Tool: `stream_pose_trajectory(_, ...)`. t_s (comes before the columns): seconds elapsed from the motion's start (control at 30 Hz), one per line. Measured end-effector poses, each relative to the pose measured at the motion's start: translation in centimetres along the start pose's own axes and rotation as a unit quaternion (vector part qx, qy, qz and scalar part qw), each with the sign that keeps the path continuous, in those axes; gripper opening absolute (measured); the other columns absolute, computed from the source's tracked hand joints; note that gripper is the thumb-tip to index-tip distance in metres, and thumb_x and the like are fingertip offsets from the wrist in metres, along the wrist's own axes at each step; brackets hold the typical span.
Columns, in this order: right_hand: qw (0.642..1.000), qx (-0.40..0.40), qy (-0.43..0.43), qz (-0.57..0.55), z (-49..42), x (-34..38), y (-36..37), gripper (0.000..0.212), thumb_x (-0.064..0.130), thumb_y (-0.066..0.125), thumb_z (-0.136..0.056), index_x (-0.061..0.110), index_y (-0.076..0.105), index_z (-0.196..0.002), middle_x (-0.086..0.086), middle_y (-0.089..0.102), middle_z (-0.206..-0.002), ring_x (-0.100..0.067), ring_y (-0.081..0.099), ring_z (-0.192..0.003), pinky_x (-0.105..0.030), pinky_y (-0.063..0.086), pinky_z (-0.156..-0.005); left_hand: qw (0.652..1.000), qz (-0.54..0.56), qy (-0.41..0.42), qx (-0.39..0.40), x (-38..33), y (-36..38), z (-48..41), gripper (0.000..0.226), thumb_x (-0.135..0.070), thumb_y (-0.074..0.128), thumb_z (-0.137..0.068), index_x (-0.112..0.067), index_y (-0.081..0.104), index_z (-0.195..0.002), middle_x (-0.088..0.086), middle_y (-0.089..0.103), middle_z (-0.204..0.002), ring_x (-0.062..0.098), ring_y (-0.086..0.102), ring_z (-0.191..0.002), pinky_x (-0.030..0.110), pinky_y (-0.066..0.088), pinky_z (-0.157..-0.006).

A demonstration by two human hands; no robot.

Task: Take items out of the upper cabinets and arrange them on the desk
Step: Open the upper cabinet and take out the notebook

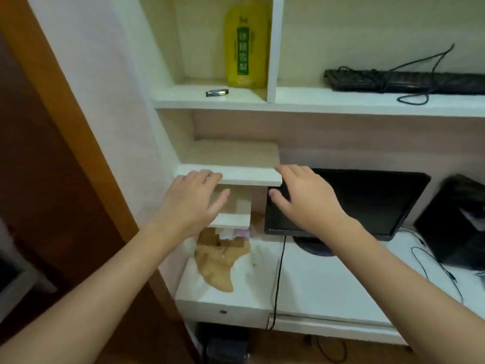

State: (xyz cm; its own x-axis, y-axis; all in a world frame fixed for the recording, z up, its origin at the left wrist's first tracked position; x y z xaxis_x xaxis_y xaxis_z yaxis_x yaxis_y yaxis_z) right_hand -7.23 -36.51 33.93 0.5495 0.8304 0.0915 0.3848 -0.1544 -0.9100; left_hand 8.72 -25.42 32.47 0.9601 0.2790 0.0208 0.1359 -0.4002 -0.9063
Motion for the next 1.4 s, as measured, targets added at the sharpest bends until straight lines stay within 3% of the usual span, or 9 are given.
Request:
stream_pose_trajectory(0.23, 0.983, -0.151, -0.081, 0.06, -8.2, 4.4, -16.8, 0.048, 0.047, 0.045, -0.1, 0.017, 0.05, -0.136, -0.005, 0.063, -0.125, -0.027, 0.055, -0.114, -0.038, 0.046, -0.081, 0.984, -0.016, 0.022, -0.177, 1.1, -17.8, -8.3, 0.058, -0.056, 0.028, -0.096, -0.016, 0.063, -0.12, 0.005, 0.067, -0.111, 0.03, 0.062, -0.103, 0.045, 0.048, -0.086)
stream_pose_trajectory(0.37, 0.967, -0.223, -0.109, 0.056, -11.0, 6.6, -24.5, 0.045, 0.048, 0.047, -0.099, 0.018, 0.053, -0.132, -0.002, 0.062, -0.127, -0.025, 0.054, -0.118, -0.038, 0.047, -0.083, 0.963, -0.032, 0.043, -0.265, 0.9, -26.2, -10.5, 0.055, -0.054, 0.032, -0.096, -0.016, 0.064, -0.119, 0.003, 0.068, -0.114, 0.027, 0.062, -0.104, 0.043, 0.048, -0.086)
stream_pose_trajectory(0.6, 0.936, -0.313, -0.158, -0.016, -13.8, 9.3, -34.1, 0.044, 0.045, 0.053, -0.097, 0.02, 0.052, -0.134, 0.002, 0.063, -0.122, -0.021, 0.058, -0.112, -0.038, 0.05, -0.087, 0.948, -0.007, 0.056, -0.312, 1.0, -35.5, -13.6, 0.057, -0.057, 0.03, -0.093, -0.018, 0.063, -0.119, 0.001, 0.067, -0.112, 0.024, 0.062, -0.104, 0.04, 0.048, -0.084)
stream_pose_trajectory(0.77, 0.939, -0.305, -0.156, -0.021, -15.8, 9.7, -36.7, 0.046, 0.044, 0.052, -0.098, 0.019, 0.051, -0.137, 0.001, 0.062, -0.123, -0.02, 0.057, -0.113, -0.038, 0.049, -0.089, 0.952, 0.007, 0.039, -0.304, 2.3, -37.4, -15.2, 0.057, -0.057, 0.031, -0.093, -0.02, 0.061, -0.123, -0.001, 0.066, -0.121, 0.021, 0.06, -0.111, 0.039, 0.047, -0.088)
stream_pose_trajectory(0.93, 0.948, -0.271, -0.163, -0.015, -17.3, 9.3, -36.5, 0.041, 0.042, 0.055, -0.097, 0.019, 0.055, -0.131, 0.001, 0.064, -0.118, -0.021, 0.059, -0.107, -0.039, 0.05, -0.088, 0.971, 0.022, 0.007, -0.239, 4.2, -34.4, -17.4, 0.045, -0.05, 0.039, -0.102, -0.018, 0.059, -0.125, 0.002, 0.064, -0.124, 0.022, 0.057, -0.115, 0.039, 0.046, -0.091)
stream_pose_trajectory(1.1, 0.956, -0.247, -0.159, 0.013, -18.7, 8.8, -35.8, 0.04, 0.041, 0.054, -0.097, 0.017, 0.056, -0.129, -0.001, 0.064, -0.118, -0.024, 0.059, -0.108, -0.04, 0.05, -0.089, 0.974, 0.021, -0.001, -0.224, 6.0, -32.0, -18.9, 0.046, -0.047, 0.042, -0.102, -0.016, 0.057, -0.132, 0.003, 0.061, -0.131, 0.021, 0.051, -0.123, 0.038, 0.042, -0.1)
stream_pose_trajectory(1.3, 0.952, -0.251, -0.175, 0.006, -20.1, 8.6, -35.3, 0.04, 0.042, 0.054, -0.097, 0.018, 0.055, -0.129, 0.002, 0.063, -0.115, -0.019, 0.057, -0.106, -0.038, 0.05, -0.086, 0.962, 0.043, -0.005, -0.271, 7.5, -31.6, -20.5, 0.065, -0.06, 0.025, -0.088, -0.016, 0.061, -0.119, 0.001, 0.061, -0.11, 0.021, 0.054, -0.107, 0.039, 0.045, -0.091)
stream_pose_trajectory(1.4, 0.953, -0.245, -0.177, 0.016, -21.2, 8.6, -34.8, 0.039, 0.041, 0.054, -0.097, 0.02, 0.055, -0.129, 0.003, 0.063, -0.113, -0.018, 0.057, -0.105, -0.039, 0.051, -0.085, 0.951, 0.047, -0.008, -0.305, 8.2, -31.6, -21.2, 0.063, -0.058, 0.027, -0.089, -0.014, 0.064, -0.113, 0.001, 0.063, -0.104, 0.021, 0.055, -0.101, 0.04, 0.047, -0.087)
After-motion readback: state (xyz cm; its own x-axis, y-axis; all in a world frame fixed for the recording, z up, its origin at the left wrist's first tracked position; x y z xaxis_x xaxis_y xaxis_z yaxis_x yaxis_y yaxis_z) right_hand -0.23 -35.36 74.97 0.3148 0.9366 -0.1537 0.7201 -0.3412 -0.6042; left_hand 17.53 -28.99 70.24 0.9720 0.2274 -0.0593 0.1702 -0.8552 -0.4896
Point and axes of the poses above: each hand's wrist, its own z-axis away from the middle knuckle, its own y-axis out of the palm, x = y × z, the point moved 10 cm from there along -z, towards the middle knuckle
